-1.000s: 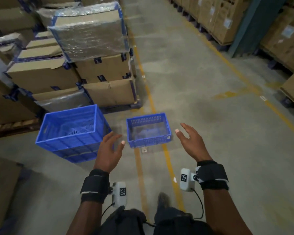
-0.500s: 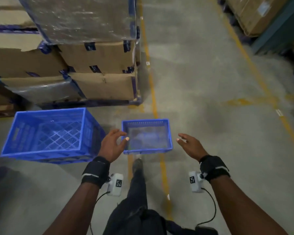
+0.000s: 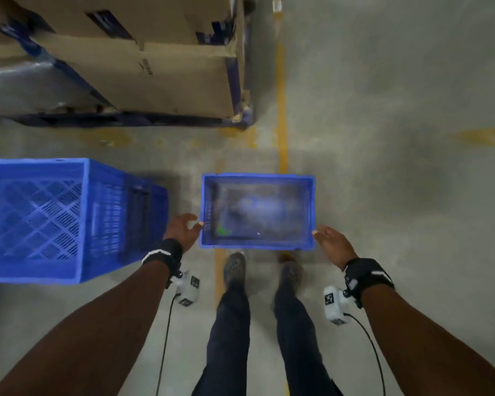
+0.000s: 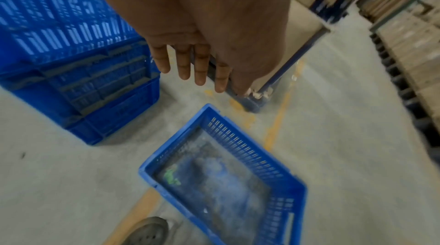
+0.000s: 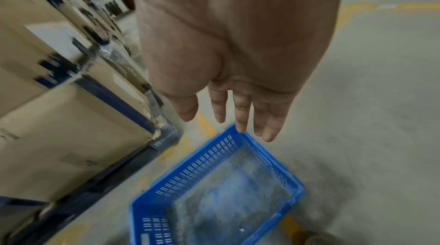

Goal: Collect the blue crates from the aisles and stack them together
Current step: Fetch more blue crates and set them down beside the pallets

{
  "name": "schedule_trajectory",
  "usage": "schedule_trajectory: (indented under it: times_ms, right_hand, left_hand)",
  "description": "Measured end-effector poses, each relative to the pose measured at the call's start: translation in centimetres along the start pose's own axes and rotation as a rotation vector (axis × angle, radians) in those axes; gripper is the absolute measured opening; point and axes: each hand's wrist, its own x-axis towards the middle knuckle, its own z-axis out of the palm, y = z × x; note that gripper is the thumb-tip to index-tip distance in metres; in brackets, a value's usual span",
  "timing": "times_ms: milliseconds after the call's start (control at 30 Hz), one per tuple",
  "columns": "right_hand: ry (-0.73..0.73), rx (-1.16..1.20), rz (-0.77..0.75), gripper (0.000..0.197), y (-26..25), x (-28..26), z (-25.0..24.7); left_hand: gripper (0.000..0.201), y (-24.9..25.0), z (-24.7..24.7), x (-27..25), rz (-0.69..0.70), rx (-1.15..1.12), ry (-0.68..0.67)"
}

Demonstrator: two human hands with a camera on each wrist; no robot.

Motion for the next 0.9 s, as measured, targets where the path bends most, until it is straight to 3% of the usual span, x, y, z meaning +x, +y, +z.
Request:
schedule_trajectory:
  times_ms: [133, 367, 567, 667, 767, 833, 900]
  right_hand:
    - [-0.022, 0.016, 0.052, 0.067, 4.0, 9.0, 3.1]
    - [-0.011, -0.025, 0.155, 0.060, 6.2, 18.6, 6.4]
    - [0.182, 0.084, 0.153, 0.062, 8.0, 26.9, 9.0]
    - [0.267, 0.131, 0.196, 0.078, 9.0, 30.3, 10.1]
    - [0.354, 0.154, 0.220, 0.062, 9.8, 32.8, 10.5]
    - [0.362, 0.263, 0.221, 0.077, 10.3, 34.1, 10.2]
    - [0.316, 0.474, 0.242, 0.100, 10.9, 35.0, 10.0]
  left_hand:
    - [0.040, -2.2, 4.4, 7.0, -0.041, 0.016, -0.014]
    - [0.045, -4.5, 9.6, 18.2, -0.149, -0.105, 0.005]
    - [0.058, -7.9, 14.2, 25.2, -0.209, -0.164, 0.049]
    - [0.061, -10.3, 16.1, 27.7, -0.245, -0.211, 0.018]
    - [0.074, -12.8, 17.5, 30.1, -0.280, -0.255, -0.019]
    - [0.079, -12.9, 18.3, 31.2, -0.299, -0.426, 0.008]
    - [0.067, -12.0, 18.8, 31.8, -0.303, -0.629, 0.004]
